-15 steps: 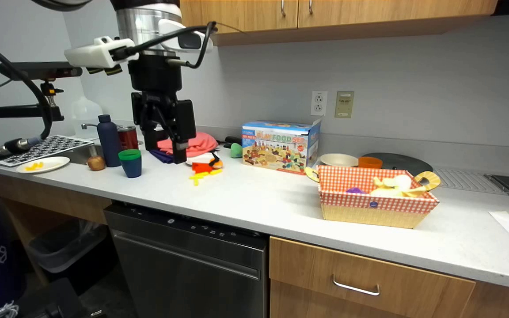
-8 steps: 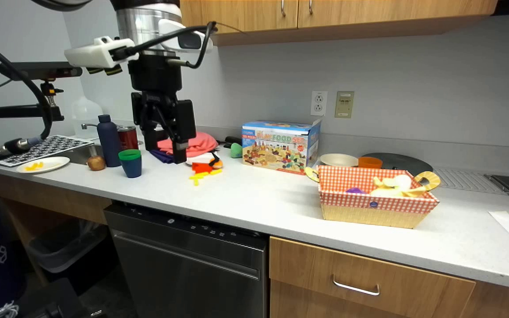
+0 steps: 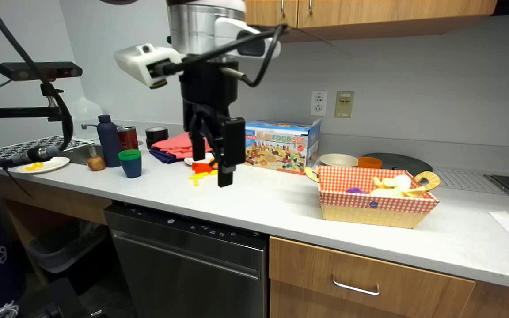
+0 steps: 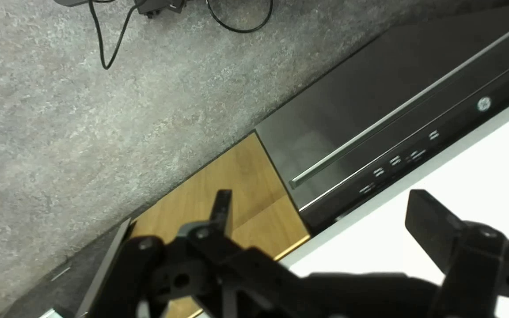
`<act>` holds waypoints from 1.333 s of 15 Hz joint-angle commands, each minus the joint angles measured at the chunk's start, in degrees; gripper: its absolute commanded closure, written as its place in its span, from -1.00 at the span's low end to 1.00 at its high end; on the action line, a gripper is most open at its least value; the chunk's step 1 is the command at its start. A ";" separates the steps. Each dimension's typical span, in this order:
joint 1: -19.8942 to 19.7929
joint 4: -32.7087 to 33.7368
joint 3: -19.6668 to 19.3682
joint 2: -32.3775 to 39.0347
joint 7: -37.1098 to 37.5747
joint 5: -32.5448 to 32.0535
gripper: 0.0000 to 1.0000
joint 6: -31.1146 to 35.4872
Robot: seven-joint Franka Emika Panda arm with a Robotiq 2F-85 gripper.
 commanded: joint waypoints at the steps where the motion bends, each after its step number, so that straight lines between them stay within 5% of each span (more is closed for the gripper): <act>1: -1.61 0.76 -0.32 1.45 0.08 0.27 -1.00 1.18; 6: -2.66 2.41 -0.62 4.48 1.21 0.19 -1.00 2.70; 20: -5.78 22.51 -3.53 43.00 15.86 12.03 -1.00 15.13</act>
